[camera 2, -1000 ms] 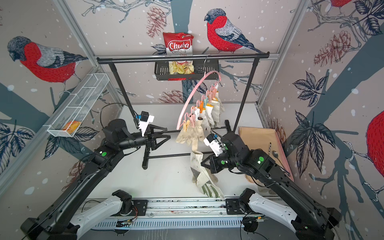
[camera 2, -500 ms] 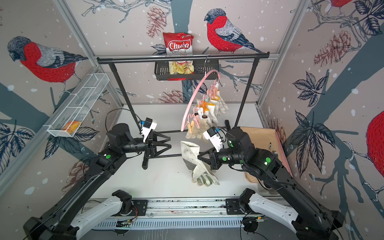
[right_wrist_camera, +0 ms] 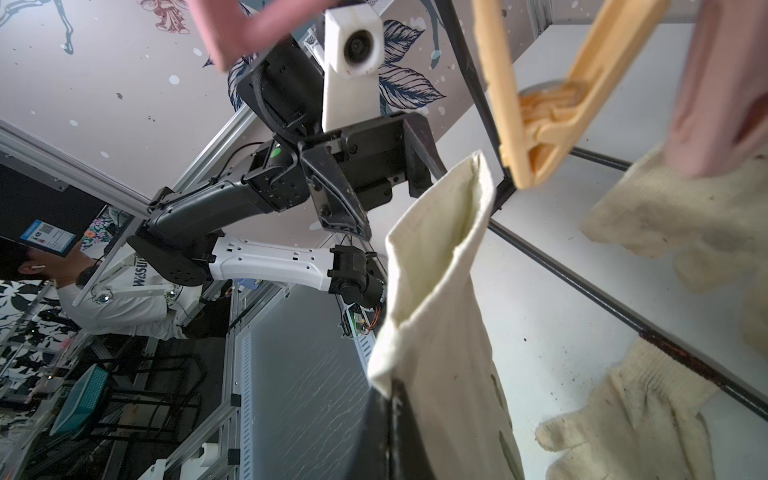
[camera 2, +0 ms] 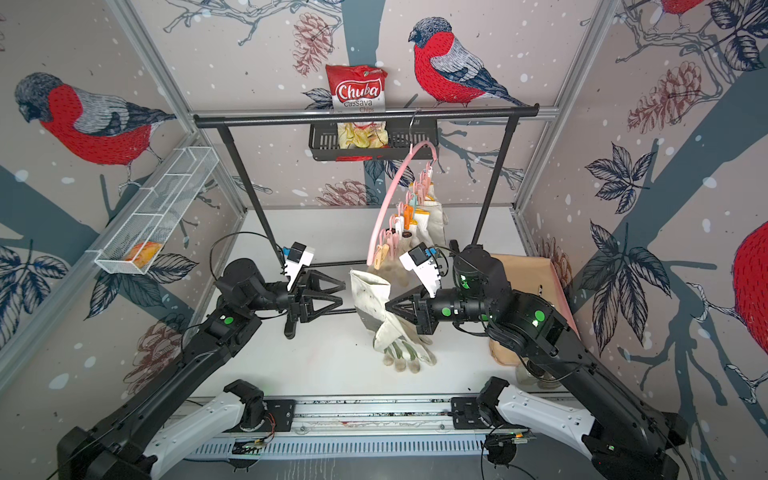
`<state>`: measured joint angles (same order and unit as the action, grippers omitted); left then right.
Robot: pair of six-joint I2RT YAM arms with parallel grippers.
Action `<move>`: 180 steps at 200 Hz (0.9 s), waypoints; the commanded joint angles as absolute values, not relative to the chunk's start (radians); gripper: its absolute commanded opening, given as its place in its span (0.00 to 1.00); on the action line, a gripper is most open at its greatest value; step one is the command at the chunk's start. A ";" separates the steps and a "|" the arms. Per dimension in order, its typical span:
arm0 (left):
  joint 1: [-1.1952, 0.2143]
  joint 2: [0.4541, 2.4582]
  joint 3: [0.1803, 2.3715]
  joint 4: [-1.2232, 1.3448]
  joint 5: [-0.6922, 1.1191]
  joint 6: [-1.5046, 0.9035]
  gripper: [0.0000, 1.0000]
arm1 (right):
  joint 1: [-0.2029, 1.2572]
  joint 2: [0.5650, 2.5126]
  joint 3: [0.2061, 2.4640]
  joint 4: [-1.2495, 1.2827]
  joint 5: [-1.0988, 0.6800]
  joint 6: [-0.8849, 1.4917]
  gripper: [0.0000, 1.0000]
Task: Clip the gloves onto a hanger to dry
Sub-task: Pick up the glove from the center of the board.
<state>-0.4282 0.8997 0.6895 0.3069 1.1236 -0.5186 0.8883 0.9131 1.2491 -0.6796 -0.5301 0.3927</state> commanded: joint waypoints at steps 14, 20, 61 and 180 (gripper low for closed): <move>-0.438 0.899 0.633 0.580 1.114 -0.671 0.67 | 0.914 0.934 1.273 -0.596 -0.528 0.404 0.00; -0.442 0.902 0.627 0.601 1.112 -0.687 0.67 | 0.920 0.938 1.276 -0.593 -0.523 0.404 0.00; -0.517 0.934 0.621 0.671 1.087 -0.715 0.67 | 0.952 0.968 1.278 -0.560 -0.513 0.408 0.00; -0.526 0.937 0.641 0.651 1.017 -0.691 0.00 | 0.964 0.977 1.277 -0.570 -0.376 0.391 0.00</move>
<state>-0.5266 0.9443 0.6231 0.6586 1.0454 -0.7338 0.9623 0.9810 1.2766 -0.5991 -0.4339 0.3958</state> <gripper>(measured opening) 0.068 0.053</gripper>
